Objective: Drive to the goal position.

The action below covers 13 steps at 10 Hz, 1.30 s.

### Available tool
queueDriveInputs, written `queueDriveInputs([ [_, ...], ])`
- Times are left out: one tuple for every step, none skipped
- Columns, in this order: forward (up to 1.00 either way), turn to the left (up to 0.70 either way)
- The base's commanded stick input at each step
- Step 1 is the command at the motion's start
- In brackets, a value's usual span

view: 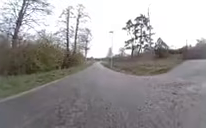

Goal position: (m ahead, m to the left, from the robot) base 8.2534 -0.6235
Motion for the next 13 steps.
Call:
queueDriveInputs([
  [0.70,0.00],
  [0.70,0.00],
  [0.70,0.00],
  [0.70,0.00],
  [0.70,0.00],
  [0.70,0.00],
  [0.70,0.00],
  [0.70,0.00],
  [0.70,0.00],
  [0.70,0.00],
  [0.70,0.00],
  [0.70,0.00],
  [0.70,-0.27],
])
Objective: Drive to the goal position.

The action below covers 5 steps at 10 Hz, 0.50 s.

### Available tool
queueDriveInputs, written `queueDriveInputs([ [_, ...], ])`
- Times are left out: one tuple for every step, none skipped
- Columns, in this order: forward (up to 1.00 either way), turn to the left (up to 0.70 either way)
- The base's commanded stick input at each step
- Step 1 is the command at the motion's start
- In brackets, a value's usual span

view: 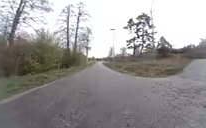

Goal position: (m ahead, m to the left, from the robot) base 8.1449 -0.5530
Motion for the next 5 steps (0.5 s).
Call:
queueDriveInputs([
  [0.70,-0.27],
  [0.70,-0.27],
  [0.70,-0.24],
  [0.70,0.00],
  [0.70,0.00],
])
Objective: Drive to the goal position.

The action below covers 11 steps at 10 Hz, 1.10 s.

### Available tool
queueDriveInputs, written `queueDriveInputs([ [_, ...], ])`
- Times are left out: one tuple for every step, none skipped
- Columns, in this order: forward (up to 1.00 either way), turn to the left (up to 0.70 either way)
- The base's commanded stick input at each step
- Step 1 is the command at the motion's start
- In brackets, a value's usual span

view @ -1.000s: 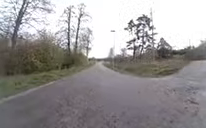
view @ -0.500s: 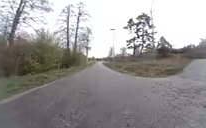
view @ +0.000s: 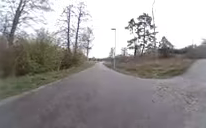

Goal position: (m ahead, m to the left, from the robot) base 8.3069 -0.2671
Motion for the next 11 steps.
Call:
queueDriveInputs([
  [0.70,0.00],
  [0.70,0.00],
  [0.70,0.00],
  [0.70,0.00],
  [0.70,0.00],
  [0.70,0.00],
  [0.70,0.00],
  [0.70,0.00],
  [0.70,0.00],
  [0.70,0.00],
  [0.70,0.00],
])
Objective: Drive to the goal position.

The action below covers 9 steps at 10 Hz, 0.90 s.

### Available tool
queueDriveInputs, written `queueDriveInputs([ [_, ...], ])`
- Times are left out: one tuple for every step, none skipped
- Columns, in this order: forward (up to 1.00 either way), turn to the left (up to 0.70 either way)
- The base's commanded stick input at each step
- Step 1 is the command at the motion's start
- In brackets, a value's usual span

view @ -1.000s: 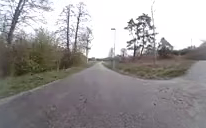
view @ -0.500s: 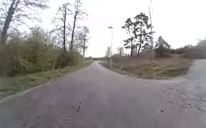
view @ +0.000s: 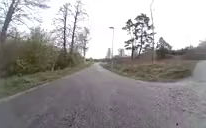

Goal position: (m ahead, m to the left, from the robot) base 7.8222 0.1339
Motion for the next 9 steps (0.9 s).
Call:
queueDriveInputs([
  [0.70,0.00],
  [0.70,0.00],
  [0.70,0.00],
  [0.70,0.00],
  [0.70,0.00],
  [0.70,0.00],
  [0.70,0.00],
  [0.70,0.00],
  [0.70,0.00],
])
